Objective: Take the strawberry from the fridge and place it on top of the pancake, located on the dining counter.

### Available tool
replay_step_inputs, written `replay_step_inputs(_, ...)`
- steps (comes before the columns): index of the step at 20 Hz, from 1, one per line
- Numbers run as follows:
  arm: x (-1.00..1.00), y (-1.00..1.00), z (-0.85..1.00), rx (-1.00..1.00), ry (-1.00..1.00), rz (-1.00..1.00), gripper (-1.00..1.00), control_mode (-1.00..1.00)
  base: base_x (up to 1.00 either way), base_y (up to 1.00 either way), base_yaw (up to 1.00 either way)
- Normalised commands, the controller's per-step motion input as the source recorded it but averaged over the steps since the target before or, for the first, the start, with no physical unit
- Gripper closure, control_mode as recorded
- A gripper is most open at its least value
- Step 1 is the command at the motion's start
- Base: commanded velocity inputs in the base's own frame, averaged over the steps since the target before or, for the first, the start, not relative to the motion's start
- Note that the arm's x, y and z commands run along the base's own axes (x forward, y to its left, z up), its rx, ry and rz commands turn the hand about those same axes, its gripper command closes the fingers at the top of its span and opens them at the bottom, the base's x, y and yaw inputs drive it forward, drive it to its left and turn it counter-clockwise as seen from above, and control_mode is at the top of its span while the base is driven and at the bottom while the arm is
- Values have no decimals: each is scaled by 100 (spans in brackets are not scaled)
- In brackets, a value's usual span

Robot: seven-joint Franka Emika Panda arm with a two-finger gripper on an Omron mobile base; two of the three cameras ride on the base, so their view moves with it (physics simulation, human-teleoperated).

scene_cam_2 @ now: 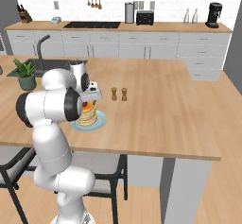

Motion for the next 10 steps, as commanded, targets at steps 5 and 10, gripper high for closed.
replay_step_inputs(5,-5,4,52,-9,-4,0,-100,-100,0,0,0)
replay_step_inputs(10,-58,2,74,-7,-15,0,-100,-100,0,0,0)
